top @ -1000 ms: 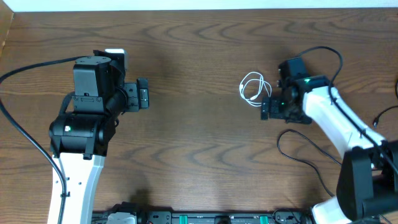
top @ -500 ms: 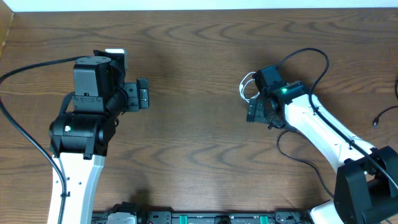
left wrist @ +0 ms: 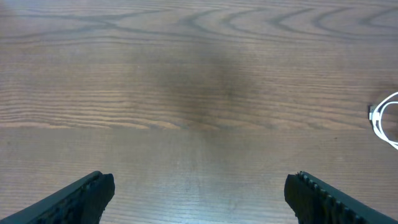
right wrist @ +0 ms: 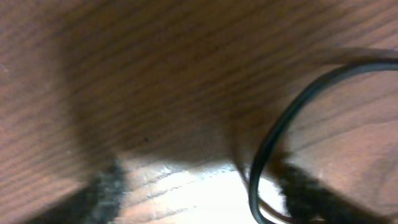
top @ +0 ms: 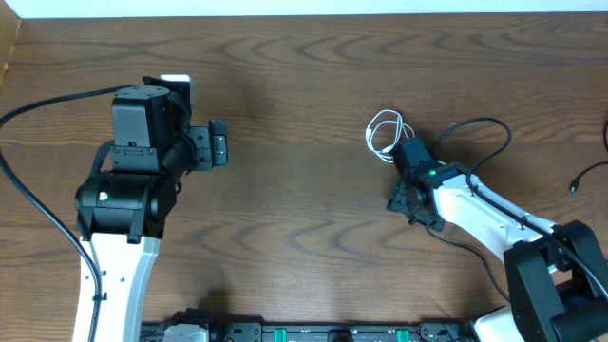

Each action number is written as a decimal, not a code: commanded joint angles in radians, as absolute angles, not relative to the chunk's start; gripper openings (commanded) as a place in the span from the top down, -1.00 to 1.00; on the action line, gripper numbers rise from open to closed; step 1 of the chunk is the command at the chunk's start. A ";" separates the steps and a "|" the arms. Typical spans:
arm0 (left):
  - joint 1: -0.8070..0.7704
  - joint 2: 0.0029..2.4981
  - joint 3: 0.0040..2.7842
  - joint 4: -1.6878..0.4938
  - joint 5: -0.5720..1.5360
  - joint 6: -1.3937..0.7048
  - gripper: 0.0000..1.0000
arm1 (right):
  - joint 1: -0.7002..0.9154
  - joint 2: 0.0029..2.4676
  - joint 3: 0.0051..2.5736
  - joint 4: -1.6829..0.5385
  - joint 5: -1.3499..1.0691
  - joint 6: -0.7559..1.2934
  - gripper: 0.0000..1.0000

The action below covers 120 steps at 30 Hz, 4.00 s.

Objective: Untangle cables

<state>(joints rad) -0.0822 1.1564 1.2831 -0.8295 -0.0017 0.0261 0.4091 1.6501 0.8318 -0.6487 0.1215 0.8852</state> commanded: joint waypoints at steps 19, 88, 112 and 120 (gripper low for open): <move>-0.081 1.156 1.292 -0.829 0.000 0.032 -0.85 | 0.411 1.669 0.797 -0.586 0.162 0.905 0.91; -0.081 1.156 1.292 -0.829 0.000 0.032 -0.85 | -0.736 1.430 0.811 0.051 0.585 0.768 0.97; -0.081 1.156 1.292 -0.829 0.000 0.032 -0.85 | -0.926 1.716 0.811 0.395 0.343 0.560 -0.99; -0.081 1.156 1.292 -0.829 0.000 0.032 -0.85 | -0.754 1.633 0.812 0.387 0.015 0.281 -0.99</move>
